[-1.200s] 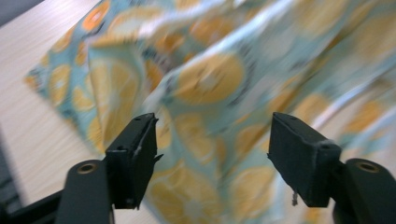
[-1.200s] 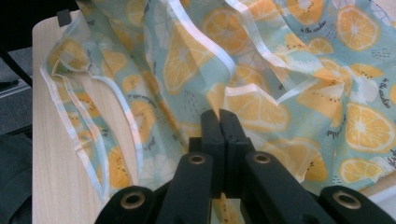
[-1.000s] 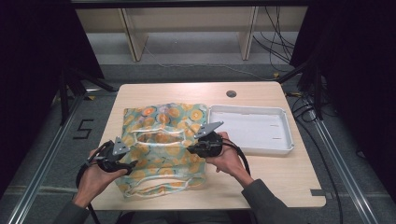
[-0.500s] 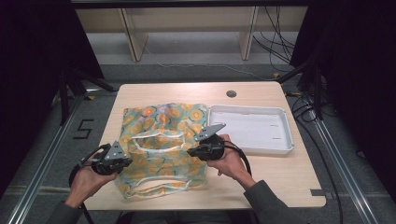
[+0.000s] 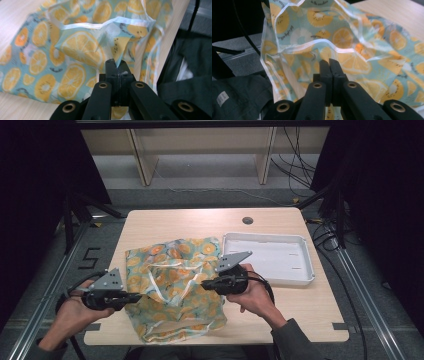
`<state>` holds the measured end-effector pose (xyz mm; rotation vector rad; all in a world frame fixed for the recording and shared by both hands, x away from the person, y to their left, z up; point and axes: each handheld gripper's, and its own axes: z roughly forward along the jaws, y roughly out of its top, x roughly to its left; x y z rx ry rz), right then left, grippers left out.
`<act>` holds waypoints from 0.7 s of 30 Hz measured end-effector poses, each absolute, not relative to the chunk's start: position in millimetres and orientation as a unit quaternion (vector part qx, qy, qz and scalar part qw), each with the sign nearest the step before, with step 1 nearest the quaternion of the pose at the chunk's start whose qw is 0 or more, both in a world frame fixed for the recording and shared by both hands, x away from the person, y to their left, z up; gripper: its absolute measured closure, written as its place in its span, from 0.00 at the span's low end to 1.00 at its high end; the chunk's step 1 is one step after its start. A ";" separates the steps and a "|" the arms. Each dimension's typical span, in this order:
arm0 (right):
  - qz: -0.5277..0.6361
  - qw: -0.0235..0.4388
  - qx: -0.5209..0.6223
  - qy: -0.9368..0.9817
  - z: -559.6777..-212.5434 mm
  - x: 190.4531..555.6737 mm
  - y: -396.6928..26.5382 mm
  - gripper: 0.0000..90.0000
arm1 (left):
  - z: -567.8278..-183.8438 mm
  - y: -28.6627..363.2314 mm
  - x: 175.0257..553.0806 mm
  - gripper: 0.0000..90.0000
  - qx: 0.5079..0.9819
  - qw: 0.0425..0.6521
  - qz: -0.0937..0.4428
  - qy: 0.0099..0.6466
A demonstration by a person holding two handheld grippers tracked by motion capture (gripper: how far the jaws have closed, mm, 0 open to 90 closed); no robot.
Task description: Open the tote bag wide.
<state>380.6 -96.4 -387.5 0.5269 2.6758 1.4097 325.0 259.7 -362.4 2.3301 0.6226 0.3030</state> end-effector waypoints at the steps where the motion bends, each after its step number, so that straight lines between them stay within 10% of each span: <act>1: 0.463 0.040 0.168 0.869 -385.3 383.4 -96.7 1.00 | -361.5 262.3 328.7 0.99 0.896 0.352 0.118 0.245; 21: 0.395 0.114 0.271 0.871 -436.3 482.6 -77.1 1.00 | -423.2 292.0 439.3 0.99 0.858 0.337 0.078 0.380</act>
